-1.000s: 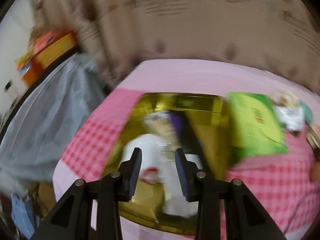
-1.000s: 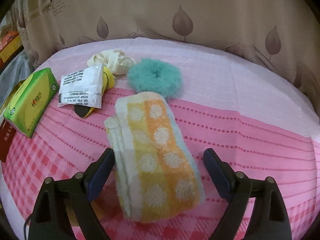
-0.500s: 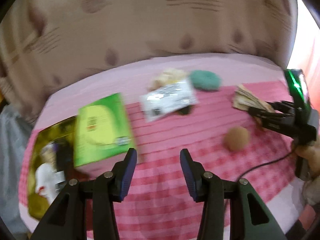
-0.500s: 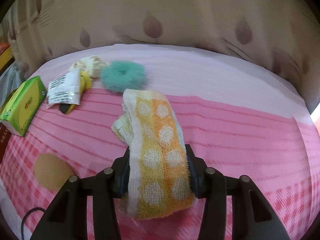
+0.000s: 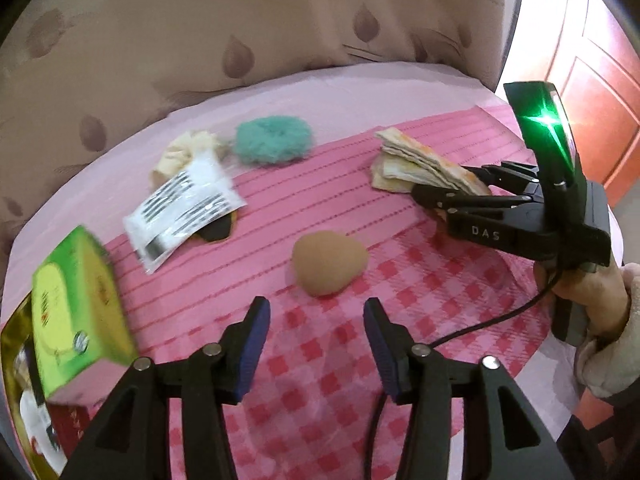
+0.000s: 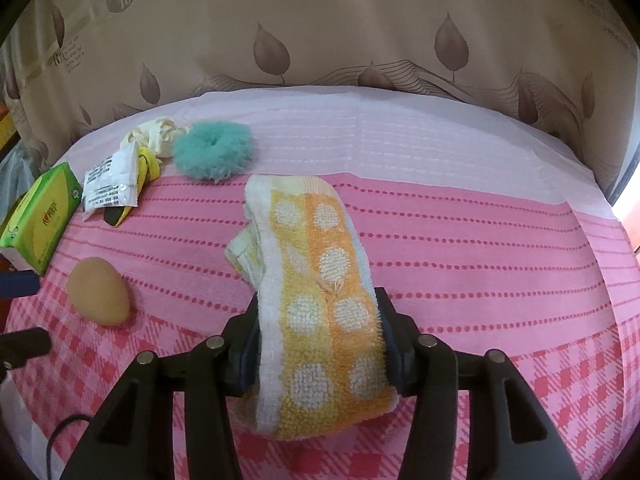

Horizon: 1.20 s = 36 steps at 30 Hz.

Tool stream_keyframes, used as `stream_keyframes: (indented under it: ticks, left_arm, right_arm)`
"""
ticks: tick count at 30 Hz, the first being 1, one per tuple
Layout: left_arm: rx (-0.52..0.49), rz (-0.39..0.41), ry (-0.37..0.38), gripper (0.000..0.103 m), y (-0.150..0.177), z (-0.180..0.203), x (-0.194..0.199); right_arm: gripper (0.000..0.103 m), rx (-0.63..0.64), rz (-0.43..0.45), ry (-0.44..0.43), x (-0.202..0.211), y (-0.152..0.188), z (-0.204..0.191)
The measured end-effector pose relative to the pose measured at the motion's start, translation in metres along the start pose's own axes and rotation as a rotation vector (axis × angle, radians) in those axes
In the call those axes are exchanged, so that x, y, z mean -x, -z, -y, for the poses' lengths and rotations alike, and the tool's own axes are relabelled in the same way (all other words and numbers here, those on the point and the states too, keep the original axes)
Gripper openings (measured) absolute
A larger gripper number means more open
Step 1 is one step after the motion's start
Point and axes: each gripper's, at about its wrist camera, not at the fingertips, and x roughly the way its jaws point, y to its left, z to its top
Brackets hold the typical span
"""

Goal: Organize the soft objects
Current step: 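Grasp the tan makeup sponge with the left gripper while the right gripper holds the towel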

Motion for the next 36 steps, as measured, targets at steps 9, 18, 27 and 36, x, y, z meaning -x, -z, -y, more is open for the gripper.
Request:
stream_keyframes:
  ticks: [9, 18, 27, 36]
  left_arm:
    - [-0.004, -0.052, 0.001, 0.057, -0.032, 0.000, -0.036]
    - [0.011, -0.060, 0.056, 0.059, -0.057, 0.003, -0.061]
    - [0.111, -0.051, 0.109, 0.013, -0.057, 0.000, -0.072]
    - [0.113, -0.035, 0.085, 0.048, -0.063, -0.003, -0.058]
  right_arm:
    - [0.052, -0.005, 0.000, -0.019, 0.000, -0.002, 0.002]
    - [0.055, -0.013, 0.001, -0.035, 0.001, -0.003, 0.003]
    - [0.057, -0.027, 0.005, -0.052, -0.001, -0.001, 0.006]
    - [0.058, -0.026, 0.004, -0.052, -0.001, -0.001, 0.004]
